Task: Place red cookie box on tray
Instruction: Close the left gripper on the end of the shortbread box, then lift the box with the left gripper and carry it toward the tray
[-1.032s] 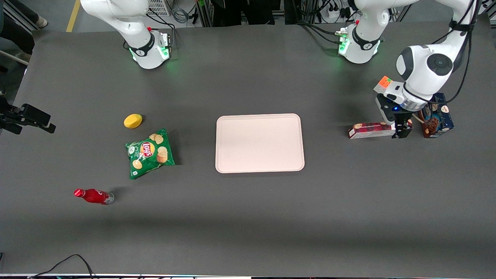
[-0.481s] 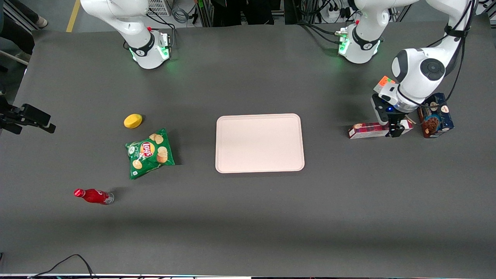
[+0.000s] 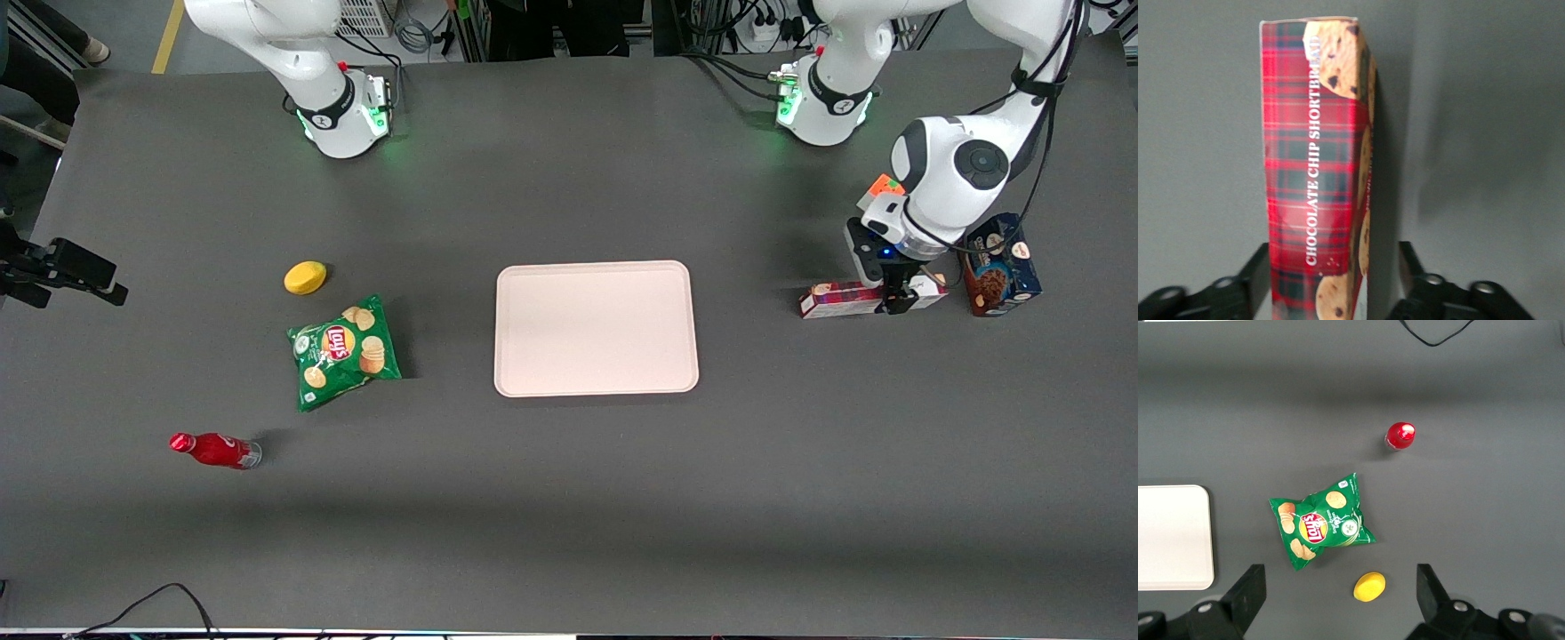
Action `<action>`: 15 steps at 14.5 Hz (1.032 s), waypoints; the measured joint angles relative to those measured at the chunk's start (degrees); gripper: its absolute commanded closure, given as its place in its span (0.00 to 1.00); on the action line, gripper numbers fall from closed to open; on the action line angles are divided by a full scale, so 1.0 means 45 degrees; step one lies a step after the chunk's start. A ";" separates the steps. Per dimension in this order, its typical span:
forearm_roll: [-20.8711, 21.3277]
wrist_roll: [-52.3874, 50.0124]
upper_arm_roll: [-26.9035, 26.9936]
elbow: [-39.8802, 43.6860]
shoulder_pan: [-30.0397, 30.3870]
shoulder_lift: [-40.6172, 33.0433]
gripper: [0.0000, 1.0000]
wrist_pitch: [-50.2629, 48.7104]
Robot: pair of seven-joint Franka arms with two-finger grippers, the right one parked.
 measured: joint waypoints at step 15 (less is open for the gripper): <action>0.0005 0.0672 0.0043 0.1707 0.0030 0.0562 0.89 0.0973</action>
